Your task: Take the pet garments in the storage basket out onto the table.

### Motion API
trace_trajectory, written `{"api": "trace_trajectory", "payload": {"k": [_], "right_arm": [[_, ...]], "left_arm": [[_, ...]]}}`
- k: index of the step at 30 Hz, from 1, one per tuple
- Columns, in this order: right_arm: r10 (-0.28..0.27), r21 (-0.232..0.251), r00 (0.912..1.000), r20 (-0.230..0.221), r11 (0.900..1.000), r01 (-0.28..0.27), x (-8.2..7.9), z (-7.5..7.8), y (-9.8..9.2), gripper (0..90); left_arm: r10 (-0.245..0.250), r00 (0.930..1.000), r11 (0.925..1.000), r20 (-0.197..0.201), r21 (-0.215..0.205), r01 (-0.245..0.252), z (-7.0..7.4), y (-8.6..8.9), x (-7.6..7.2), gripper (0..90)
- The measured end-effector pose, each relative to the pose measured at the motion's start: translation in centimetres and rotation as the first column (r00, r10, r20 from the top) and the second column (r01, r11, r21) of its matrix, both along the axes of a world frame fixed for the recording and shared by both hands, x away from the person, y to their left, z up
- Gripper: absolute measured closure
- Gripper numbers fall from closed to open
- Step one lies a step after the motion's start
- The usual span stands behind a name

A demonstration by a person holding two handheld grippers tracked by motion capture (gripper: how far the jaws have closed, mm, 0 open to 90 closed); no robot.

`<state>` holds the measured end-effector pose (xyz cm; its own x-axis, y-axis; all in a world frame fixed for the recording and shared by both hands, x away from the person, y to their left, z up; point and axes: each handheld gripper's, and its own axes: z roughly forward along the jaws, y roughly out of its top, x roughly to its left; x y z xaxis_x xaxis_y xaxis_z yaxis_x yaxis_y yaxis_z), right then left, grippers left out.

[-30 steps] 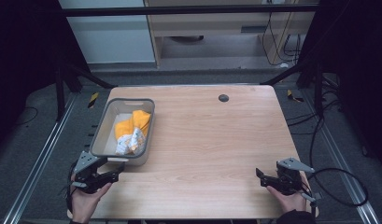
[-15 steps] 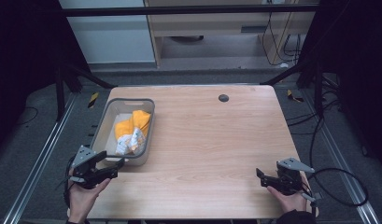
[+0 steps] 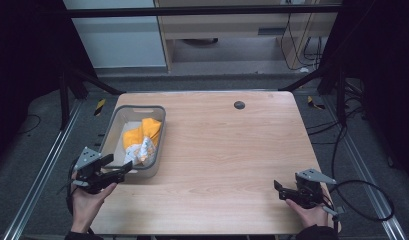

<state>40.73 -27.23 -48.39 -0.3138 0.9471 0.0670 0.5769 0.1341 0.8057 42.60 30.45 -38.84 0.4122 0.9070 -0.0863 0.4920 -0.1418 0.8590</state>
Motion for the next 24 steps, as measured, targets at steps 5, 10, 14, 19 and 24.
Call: {"api": "trace_trajectory", "payload": {"k": [5,10,14,19,24], "right_arm": [[0.003,-0.003,1.0,-0.001,1.0,-0.003,0.0,0.0,0.1,15.1],[0.005,-0.002,1.0,-0.001,1.0,-0.005,0.0,0.0,0.0,15.1],[0.007,0.003,0.9999,-0.011,1.0,-0.007,0.0,0.0,0.2,15.1],[0.011,0.005,0.9999,-0.013,1.0,-0.011,0.0,0.0,0.2,15.1],[0.013,-0.002,0.9999,-0.002,1.0,-0.013,0.0,0.0,0.1,15.1]], "left_arm": [[0.009,1.0,1.0,-0.002,-0.003,-0.009,0.5,0.0,1.6,23.8],[0.008,1.0,0.9999,0.001,0.007,-0.008,0.8,-0.1,2.5,24.2],[0.012,0.9999,0.9999,-0.006,-0.005,-0.012,1.0,-0.4,3.6,24.8],[0.009,0.9995,0.9998,-0.029,0.015,-0.008,1.1,-1.1,5.2,25.3],[0.005,0.9983,0.9988,-0.058,0.049,-0.002,0.8,-1.6,6.3,25.8]]}}
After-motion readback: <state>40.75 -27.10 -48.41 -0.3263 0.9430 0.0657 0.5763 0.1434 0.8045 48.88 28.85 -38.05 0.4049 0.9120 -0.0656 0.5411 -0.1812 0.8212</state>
